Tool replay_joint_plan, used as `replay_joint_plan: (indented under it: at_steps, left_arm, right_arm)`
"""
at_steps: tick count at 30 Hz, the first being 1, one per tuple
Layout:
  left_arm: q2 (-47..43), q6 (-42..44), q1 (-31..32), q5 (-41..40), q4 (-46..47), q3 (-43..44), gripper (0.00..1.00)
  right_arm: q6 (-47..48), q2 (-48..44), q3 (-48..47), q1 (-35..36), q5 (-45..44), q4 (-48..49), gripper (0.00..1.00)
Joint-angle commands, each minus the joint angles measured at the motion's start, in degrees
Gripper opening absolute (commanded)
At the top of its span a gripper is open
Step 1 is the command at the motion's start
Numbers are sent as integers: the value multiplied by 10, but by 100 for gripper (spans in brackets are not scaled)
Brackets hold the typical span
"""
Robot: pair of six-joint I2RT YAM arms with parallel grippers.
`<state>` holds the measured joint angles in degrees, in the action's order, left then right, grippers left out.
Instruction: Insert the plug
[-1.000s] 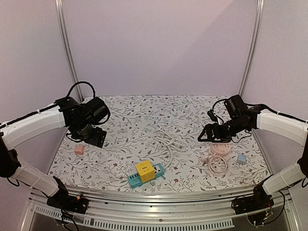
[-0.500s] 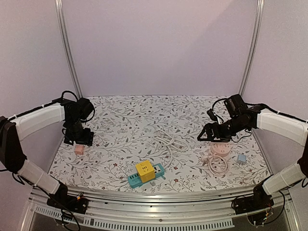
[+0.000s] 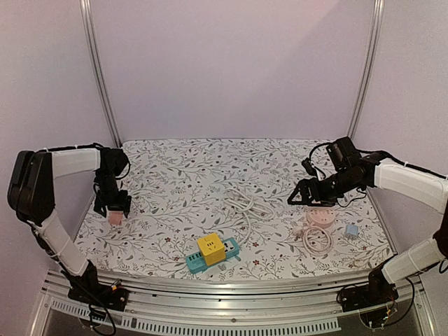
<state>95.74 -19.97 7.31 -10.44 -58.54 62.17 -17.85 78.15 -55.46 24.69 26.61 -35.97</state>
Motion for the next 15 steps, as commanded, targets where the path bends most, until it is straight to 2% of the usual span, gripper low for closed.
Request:
replay_joint_plan:
  at_steps: [1, 12, 15]
  left_arm:
    - [34, 33, -21, 19, 20, 27, 78]
    - [94, 66, -66, 39, 21, 55, 67]
    - [106, 69, -67, 45, 22, 59, 59]
  right_arm:
    - [-4, -15, 7, -2, -11, -3, 99]
    - [-6, -11, 7, -2, -24, -9, 99]
    - [-6, -10, 6, -2, -27, -9, 99]
